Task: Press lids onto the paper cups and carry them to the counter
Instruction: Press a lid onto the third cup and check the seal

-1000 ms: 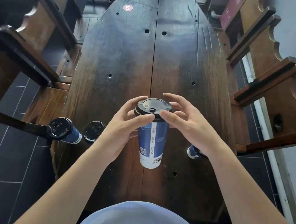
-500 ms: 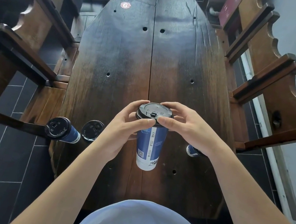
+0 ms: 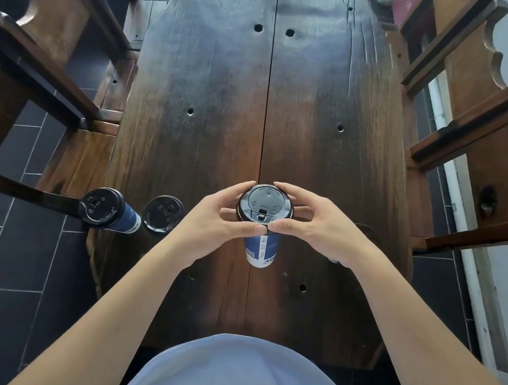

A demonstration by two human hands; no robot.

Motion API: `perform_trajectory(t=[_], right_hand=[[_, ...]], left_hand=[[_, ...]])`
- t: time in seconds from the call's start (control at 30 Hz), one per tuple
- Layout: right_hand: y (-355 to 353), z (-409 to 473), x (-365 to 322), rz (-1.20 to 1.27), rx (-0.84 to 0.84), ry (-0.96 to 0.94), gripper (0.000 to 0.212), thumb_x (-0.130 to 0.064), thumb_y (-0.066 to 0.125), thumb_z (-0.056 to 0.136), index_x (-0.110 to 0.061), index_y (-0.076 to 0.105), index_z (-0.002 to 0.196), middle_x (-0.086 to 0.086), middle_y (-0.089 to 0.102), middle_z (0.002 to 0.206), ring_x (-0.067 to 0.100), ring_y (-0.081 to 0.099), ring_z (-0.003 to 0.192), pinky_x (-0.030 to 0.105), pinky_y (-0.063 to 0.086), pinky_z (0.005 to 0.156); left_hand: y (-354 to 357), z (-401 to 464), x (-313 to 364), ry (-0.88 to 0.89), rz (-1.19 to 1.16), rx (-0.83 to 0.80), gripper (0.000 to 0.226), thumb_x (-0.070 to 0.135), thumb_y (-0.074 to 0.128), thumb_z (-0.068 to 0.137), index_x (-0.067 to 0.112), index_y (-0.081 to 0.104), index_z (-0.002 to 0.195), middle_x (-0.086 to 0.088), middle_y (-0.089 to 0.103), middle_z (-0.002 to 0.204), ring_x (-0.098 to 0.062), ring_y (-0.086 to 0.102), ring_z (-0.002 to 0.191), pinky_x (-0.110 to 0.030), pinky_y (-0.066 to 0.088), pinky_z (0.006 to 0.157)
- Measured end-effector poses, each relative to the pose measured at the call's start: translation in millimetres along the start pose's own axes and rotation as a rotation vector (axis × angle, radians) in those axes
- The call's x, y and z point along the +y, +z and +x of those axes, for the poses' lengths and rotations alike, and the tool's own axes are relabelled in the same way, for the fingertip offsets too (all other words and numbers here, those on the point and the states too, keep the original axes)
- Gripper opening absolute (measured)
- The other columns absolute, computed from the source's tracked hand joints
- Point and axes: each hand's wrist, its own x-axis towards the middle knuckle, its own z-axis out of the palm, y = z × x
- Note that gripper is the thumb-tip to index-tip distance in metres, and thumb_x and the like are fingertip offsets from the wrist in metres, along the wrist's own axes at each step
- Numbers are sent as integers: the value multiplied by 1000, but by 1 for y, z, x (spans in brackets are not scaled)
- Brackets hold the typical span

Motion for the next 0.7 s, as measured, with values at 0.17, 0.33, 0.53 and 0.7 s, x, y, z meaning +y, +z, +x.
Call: perform_trajectory(t=[0.17,0.33,0.53,0.7], right_hand=[[9,14,13,-97,-2,31,65,-33,79,87,-37,48,144,-21,59,128,0,57,110,5,44,75],[19,26,31,-95,6,53,71,-29,82,84,-34,47,146,-12,60,140,7,56,124,23,47,97],[33,37,45,-59,21,61,73,-23,82,85,-36,45,146,-27,54,127,-2,56,115,9,41,96],[37,46,53,-65,46,57,74,-21,82,85,-35,45,147,-30,52,126,-12,53,107,-2,35,86]], left_hand=[[5,10,-21,7,83,13,78,24,84,87,30,46,154,14,60,141,3,60,114,-3,51,81],[7,19,-41,1,137,-5,80,21,84,87,34,41,153,18,57,141,6,58,118,-7,49,97],[13,33,-65,20,159,57,82,19,85,86,33,42,154,11,56,150,-12,51,140,-36,45,118],[16,42,-76,13,138,66,80,18,85,86,37,42,151,10,56,150,-13,52,140,-39,45,118]])
